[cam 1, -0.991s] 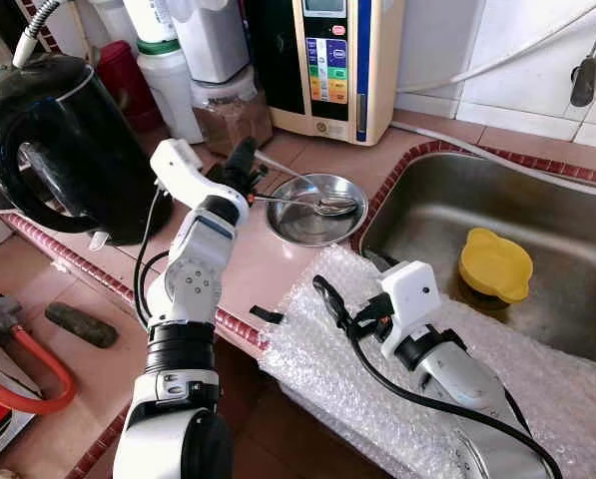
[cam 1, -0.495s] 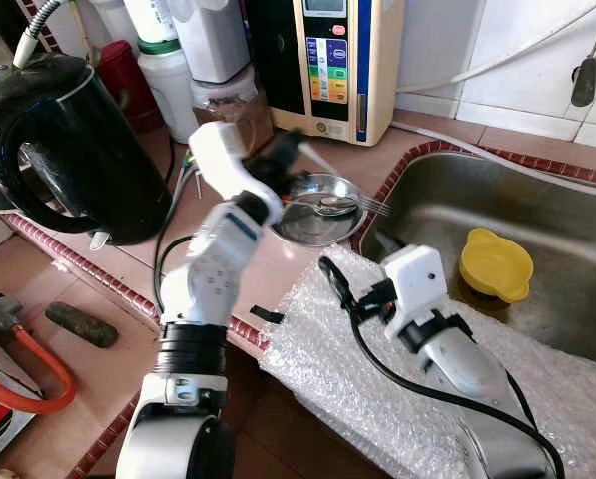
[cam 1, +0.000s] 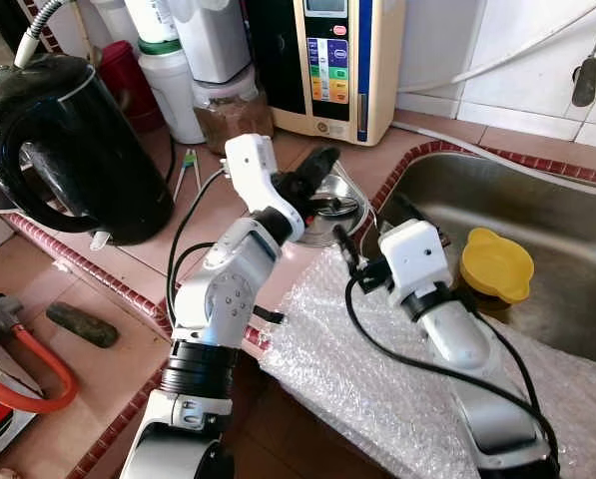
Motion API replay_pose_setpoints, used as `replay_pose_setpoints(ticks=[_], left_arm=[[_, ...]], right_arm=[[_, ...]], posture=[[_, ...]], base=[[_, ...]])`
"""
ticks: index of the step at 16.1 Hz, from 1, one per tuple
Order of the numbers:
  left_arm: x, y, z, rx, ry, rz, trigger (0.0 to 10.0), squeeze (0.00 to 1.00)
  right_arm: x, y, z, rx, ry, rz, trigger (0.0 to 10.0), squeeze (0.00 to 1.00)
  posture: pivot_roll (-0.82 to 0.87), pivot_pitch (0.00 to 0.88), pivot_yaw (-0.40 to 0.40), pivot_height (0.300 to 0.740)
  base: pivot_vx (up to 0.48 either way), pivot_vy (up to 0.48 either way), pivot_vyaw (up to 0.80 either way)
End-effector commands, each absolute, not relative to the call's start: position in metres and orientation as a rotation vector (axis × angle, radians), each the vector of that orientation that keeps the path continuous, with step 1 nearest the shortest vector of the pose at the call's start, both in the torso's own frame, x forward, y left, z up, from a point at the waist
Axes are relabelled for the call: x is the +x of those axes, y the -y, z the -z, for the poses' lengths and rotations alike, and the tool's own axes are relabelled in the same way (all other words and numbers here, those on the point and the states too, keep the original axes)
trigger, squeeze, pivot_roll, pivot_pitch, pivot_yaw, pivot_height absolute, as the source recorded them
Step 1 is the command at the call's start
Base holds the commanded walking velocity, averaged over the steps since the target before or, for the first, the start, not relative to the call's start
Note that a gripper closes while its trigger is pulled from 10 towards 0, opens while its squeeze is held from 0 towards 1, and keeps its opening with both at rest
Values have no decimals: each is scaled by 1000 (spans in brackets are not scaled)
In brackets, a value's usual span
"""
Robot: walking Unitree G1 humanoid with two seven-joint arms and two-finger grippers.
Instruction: Kitchen organization
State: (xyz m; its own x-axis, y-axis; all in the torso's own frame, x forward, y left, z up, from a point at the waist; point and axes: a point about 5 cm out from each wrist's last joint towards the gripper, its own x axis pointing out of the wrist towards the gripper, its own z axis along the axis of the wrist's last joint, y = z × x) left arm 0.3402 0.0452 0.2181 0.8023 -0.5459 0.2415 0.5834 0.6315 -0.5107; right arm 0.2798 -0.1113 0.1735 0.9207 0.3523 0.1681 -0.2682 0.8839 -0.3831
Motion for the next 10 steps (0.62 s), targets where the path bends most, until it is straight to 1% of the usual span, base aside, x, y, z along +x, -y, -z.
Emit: replay_pose_setpoints(ticks=[1,3,5,6,7,10], left_arm=[[337,-45,-223,-606,96,672,0,0],[334,-41,-224,-617,97,697,0,0],[330,-34,-224,-615,92,720,0,0],[329,-32,-224,-613,86,730,0,0],[327,-30,-221,-612,76,737,0,0],[319,-22,-217,-601,58,771,0,0]], right_arm=[[282,110,-171,-378,244,-325,10000,0],[291,112,-168,-370,230,-286,10000,0],[303,107,-165,-387,222,-302,10000,0],[306,105,-165,-399,224,-313,8471,0],[310,105,-167,-419,242,-311,39,0],[319,109,-174,-396,258,-282,0,0]], posture=[[-240,74,185,740],[-240,74,185,740],[-251,78,181,740],[-250,80,178,740],[-248,81,177,740],[-239,83,171,740]], base=[[0,0,0],[0,0,0],[0,0,0],[0,0,0],[0,0,0],[0,0,0]])
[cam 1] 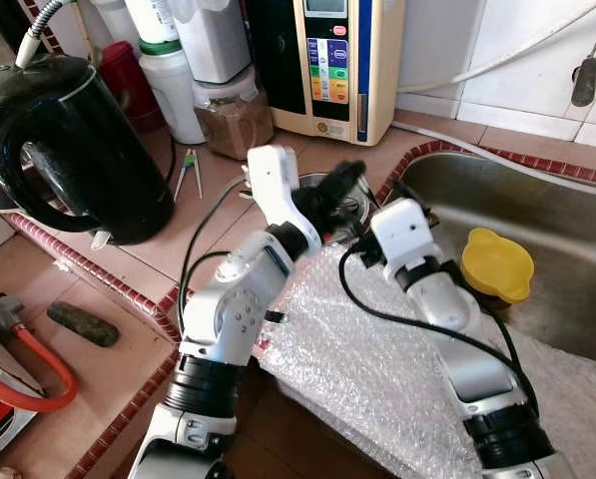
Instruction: Kitchen organization
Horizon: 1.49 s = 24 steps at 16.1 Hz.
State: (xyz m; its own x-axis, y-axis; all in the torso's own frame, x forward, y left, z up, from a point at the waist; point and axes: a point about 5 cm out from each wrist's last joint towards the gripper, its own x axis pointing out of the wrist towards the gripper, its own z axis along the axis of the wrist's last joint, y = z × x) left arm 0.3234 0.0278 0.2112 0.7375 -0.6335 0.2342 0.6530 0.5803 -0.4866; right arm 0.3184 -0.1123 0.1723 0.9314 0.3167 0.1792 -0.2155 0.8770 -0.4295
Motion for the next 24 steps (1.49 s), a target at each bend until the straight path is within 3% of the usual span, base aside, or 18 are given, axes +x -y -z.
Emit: replay_pose_setpoints(ticks=[1,6,24], left_arm=[[316,-20,-217,-596,60,780,0,0],[316,-21,-217,-592,66,773,0,0],[322,-31,-214,-547,77,701,0,0]], right_arm=[[321,114,-172,-396,246,-267,0,0],[326,124,-151,-318,86,-243,0,0],[328,138,-155,-323,104,-184,0,0]], posture=[[-235,81,168,740],[-237,79,165,740],[-236,87,160,740]], base=[[0,0,0],[0,0,0],[0,0,0]])
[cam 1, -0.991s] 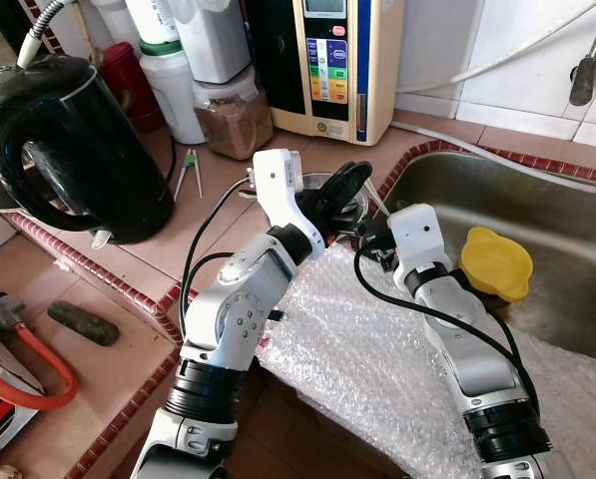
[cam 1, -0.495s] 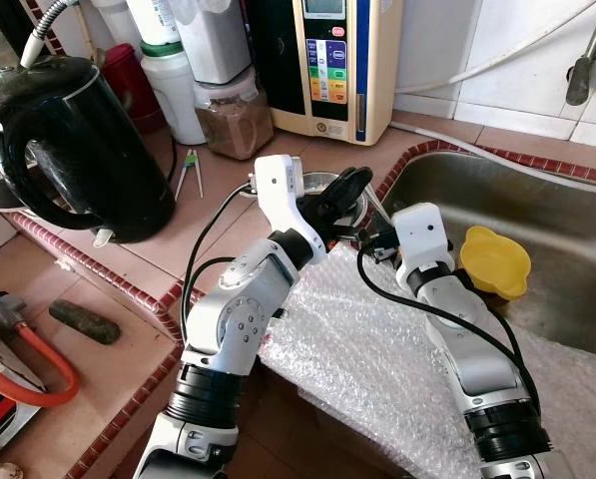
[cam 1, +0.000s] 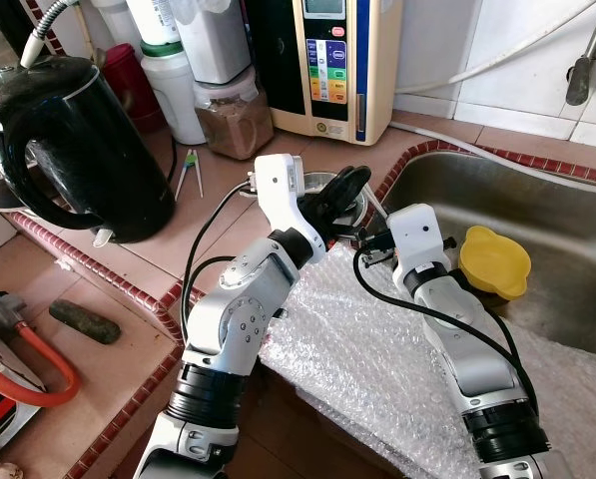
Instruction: Kitchen organization
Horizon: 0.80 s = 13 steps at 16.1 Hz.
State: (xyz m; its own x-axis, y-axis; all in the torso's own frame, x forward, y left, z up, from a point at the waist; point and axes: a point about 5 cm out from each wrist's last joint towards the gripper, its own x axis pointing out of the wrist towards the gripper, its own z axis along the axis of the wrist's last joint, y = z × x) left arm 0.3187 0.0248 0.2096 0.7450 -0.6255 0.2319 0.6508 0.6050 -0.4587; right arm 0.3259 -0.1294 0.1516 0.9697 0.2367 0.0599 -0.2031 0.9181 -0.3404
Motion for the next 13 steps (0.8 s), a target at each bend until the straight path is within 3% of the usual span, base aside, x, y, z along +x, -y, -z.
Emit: replay_pose_setpoints(ticks=[1,2,3,5,9,13], left_arm=[[320,-31,-212,-533,74,708,314,0],[320,-31,-211,-524,74,708,2353,773],[319,-31,-209,-516,71,706,5333,1000],[317,-31,-206,-501,68,704,10000,1000],[315,-31,-202,-442,61,726,10000,1000],[301,-45,-183,-269,0,848,10000,1000]], right_arm=[[328,139,-156,-323,110,-175,0,0],[329,140,-157,-323,111,-174,0,0],[330,140,-157,-324,111,-174,0,0],[330,140,-158,-329,111,-176,0,0],[331,146,-156,-351,100,-180,0,0],[334,174,-154,-432,73,-213,0,0]], posture=[[-234,85,157,740],[-233,85,152,740],[-232,86,148,740],[-233,86,143,740],[-232,81,142,740],[-223,84,157,740]], base=[[0,0,0],[0,0,0],[0,0,0],[0,0,0],[0,0,0],[0,0,0]])
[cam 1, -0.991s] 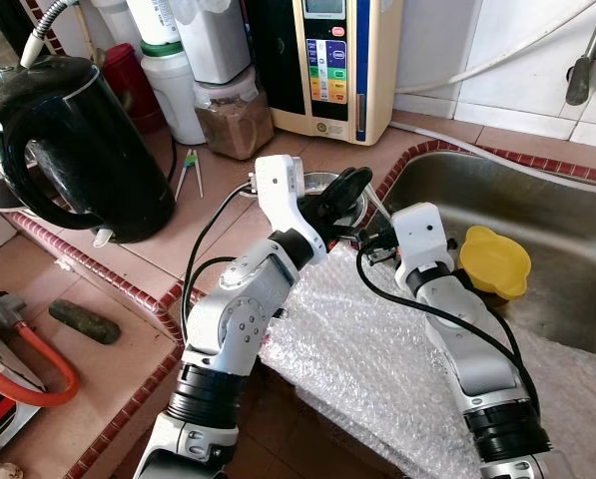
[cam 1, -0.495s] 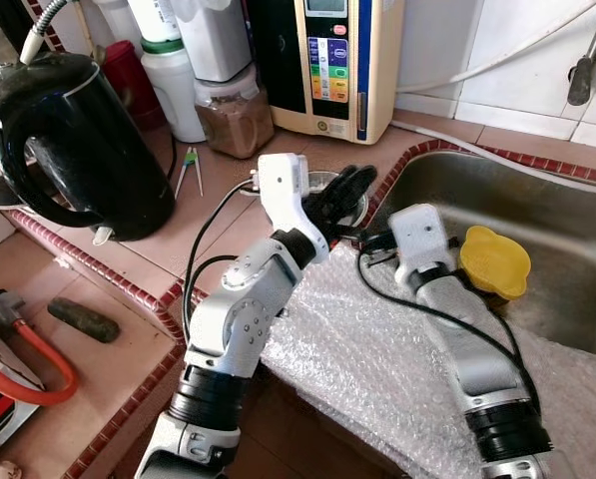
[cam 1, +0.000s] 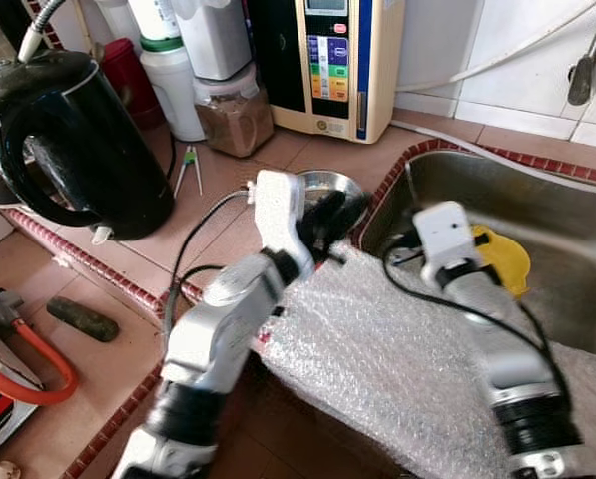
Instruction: Kitchen organization
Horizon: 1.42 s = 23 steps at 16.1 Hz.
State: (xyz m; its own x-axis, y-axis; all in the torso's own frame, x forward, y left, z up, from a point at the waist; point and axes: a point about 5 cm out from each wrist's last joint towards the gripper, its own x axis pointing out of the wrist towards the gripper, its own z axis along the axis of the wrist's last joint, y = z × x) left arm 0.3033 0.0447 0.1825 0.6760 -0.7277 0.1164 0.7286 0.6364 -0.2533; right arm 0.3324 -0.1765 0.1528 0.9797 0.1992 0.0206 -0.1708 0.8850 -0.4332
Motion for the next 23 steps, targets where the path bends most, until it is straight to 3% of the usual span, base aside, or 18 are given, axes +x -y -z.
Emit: replay_pose_setpoints(ticks=[1,4,5,8,9,10,17,21,23], left_arm=[[296,-51,-177,-213,-13,879,10000,1000],[285,-65,-163,-140,-63,921,10000,1000],[279,-68,-155,-110,-82,918,10000,1000],[277,-67,-156,-126,-66,869,10000,1000],[277,-66,-157,-134,-60,854,10000,1000],[279,-65,-158,-152,-55,822,10000,1000],[285,-57,-162,-201,-18,734,10000,1000],[288,-57,-164,-218,22,640,10000,1000],[294,-63,-170,-237,53,560,10000,1000]], right_arm=[[335,181,-155,-444,59,-232,0,0],[340,209,-152,-553,27,-212,0,0],[342,232,-143,-586,-34,-167,0,0],[339,256,-125,-506,-158,-121,0,0],[337,258,-119,-489,-184,-111,9333,941],[336,255,-111,-471,-207,-121,10000,1000],[332,242,-106,-408,-148,-81,10000,1000],[324,250,-121,-345,-75,27,10000,1000],[328,241,-136,-361,-26,15,10000,1000]], posture=[[-218,85,158,740],[-212,87,162,740],[-194,91,170,740],[-165,96,152,740],[-156,99,145,740],[-150,98,141,740],[-167,76,137,740],[-129,103,17,740],[-106,111,-23,740]], base=[[0,0,0],[0,0,0],[0,0,0],[0,0,0],[0,0,0],[0,0,0],[0,0,0],[0,0,0],[0,0,0]])
